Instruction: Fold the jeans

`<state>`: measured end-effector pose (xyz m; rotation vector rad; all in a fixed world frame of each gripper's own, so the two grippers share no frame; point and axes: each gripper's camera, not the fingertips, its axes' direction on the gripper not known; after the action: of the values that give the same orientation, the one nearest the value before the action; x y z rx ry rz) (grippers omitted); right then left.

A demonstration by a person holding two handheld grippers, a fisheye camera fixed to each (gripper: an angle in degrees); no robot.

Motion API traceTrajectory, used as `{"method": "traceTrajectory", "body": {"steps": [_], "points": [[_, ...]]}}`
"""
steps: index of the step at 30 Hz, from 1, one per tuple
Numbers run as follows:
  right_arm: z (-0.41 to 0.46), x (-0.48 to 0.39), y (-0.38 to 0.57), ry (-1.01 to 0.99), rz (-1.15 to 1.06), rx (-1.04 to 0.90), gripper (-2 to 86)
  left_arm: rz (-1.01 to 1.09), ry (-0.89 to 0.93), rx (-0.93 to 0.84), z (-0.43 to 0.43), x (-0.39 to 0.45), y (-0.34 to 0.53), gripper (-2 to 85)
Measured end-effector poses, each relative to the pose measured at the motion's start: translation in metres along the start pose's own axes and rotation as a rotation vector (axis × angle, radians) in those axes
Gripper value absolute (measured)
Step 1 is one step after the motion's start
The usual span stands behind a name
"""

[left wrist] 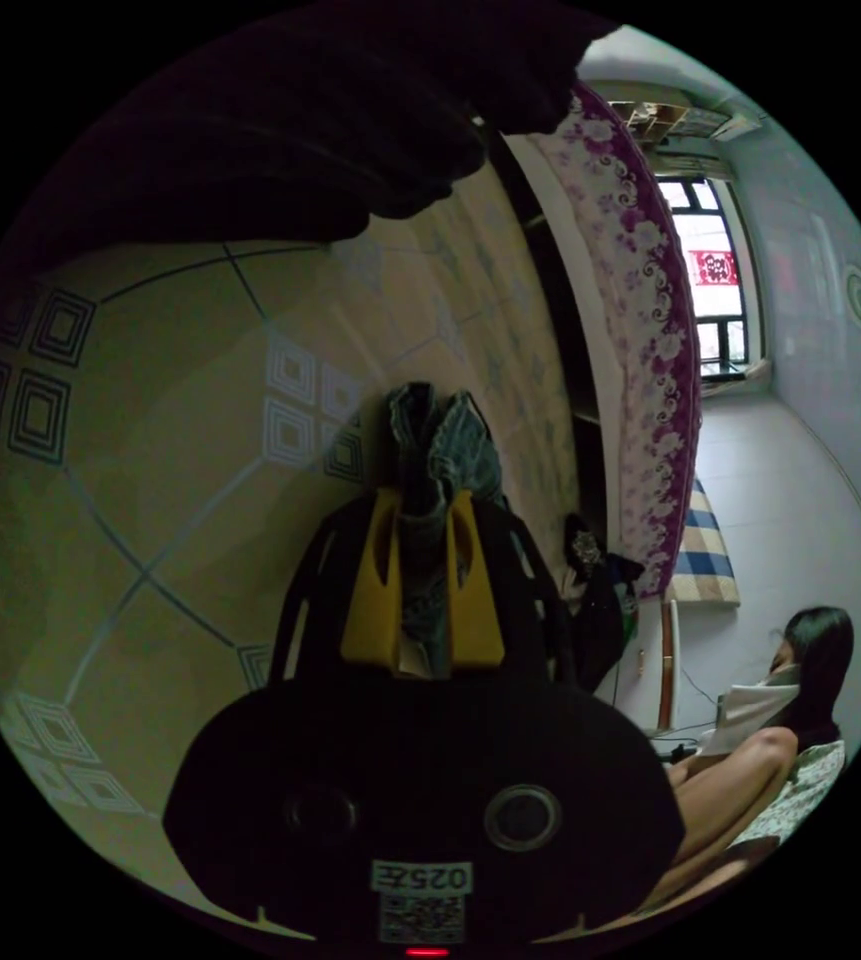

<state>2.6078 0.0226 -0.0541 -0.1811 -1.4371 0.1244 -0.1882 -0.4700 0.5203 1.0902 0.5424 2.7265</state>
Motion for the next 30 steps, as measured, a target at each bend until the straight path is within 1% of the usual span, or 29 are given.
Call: {"method": "traceTrajectory", "body": {"steps": [2, 4, 8, 10, 16, 26, 30], "points": [[-0.003, -0.016, 0.0, 0.135, -0.095, -0.001, 3.8, -0.002, -0.003, -0.001, 0.005, 0.002, 0.002, 2.4], [-0.004, -0.022, 0.002, 0.209, -0.153, 0.016, 3.9, -0.009, 0.005, -0.001, 0.008, 0.001, 0.004, 2.4], [-0.009, -0.017, 0.005, 0.231, -0.139, 0.047, 4.4, -0.036, 0.037, 0.008, 0.014, -0.003, 0.007, 2.4], [-0.012, -0.009, 0.005, 0.225, -0.098, 0.061, 4.9, -0.045, 0.042, 0.01, 0.017, -0.005, 0.008, 2.4], [-0.017, 0.024, -0.003, 0.107, 0.04, 0.072, 5.0, -0.052, 0.036, 0.004, 0.026, -0.009, 0.007, 2.4], [-0.01, 0.057, -0.021, 0.048, 0.185, 0.138, 4.9, -0.065, 0.062, 0.015, 0.038, -0.027, 0.007, 2.3], [-0.002, 0.063, -0.03, 0.06, 0.221, 0.161, 4.9, -0.072, 0.076, 0.008, 0.041, -0.036, 0.006, 2.3]]}}
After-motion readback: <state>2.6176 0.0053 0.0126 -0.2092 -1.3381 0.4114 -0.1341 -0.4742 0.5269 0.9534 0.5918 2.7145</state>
